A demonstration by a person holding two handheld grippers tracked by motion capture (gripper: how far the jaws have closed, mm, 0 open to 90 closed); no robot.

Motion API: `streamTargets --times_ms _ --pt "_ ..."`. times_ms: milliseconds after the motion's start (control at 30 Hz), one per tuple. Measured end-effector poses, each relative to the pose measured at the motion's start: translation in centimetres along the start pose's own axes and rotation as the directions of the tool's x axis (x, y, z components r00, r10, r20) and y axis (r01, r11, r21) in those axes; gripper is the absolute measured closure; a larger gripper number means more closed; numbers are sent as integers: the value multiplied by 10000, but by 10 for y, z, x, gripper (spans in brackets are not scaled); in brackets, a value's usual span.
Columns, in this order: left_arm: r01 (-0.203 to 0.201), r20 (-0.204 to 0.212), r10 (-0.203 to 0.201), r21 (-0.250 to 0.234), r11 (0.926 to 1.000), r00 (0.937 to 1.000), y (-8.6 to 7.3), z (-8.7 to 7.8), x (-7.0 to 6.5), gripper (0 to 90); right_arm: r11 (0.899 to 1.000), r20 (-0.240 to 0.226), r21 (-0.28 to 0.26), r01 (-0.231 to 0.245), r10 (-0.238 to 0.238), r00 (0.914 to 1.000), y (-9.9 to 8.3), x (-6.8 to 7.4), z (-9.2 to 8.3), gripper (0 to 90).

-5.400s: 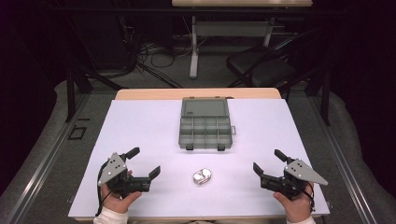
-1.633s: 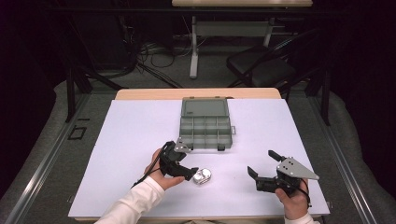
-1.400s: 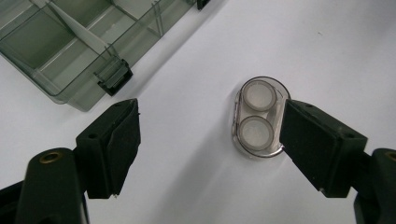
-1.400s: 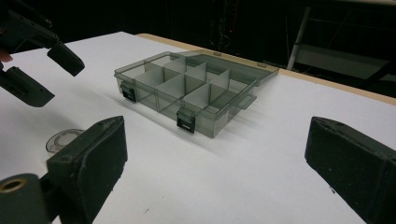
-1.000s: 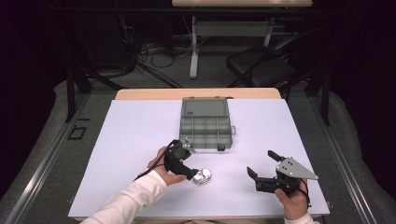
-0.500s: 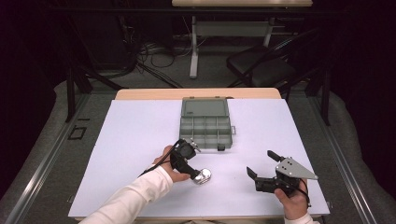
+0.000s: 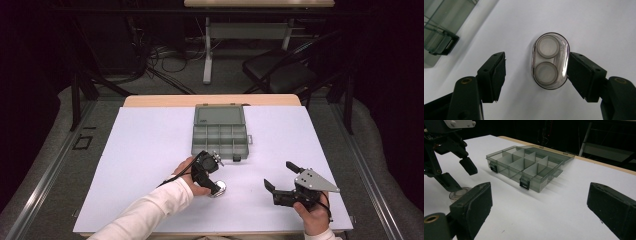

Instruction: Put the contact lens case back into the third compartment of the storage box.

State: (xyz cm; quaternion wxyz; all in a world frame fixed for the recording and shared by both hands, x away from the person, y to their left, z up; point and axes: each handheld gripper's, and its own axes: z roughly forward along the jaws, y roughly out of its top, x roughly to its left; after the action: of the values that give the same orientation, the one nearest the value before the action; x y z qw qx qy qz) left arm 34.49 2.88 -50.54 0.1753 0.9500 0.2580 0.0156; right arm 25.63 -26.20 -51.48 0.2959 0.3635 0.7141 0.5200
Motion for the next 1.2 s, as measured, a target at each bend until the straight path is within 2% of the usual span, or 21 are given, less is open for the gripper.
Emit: streamTargets --times_ms 467,867,1200 --pt "-337 42 335 406 9986 9994 8 13 -7 332 10000 -30 27 21 -21 10000 0 0 1 61" --pt "-234 96 228 691 9973 9997 12 22 -10 355 10000 -45 51 35 -35 10000 -1 0 1 66" --pt "-443 51 440 950 9945 9990 16 28 -13 388 9999 -52 116 53 -53 10000 -1 0 1 71"
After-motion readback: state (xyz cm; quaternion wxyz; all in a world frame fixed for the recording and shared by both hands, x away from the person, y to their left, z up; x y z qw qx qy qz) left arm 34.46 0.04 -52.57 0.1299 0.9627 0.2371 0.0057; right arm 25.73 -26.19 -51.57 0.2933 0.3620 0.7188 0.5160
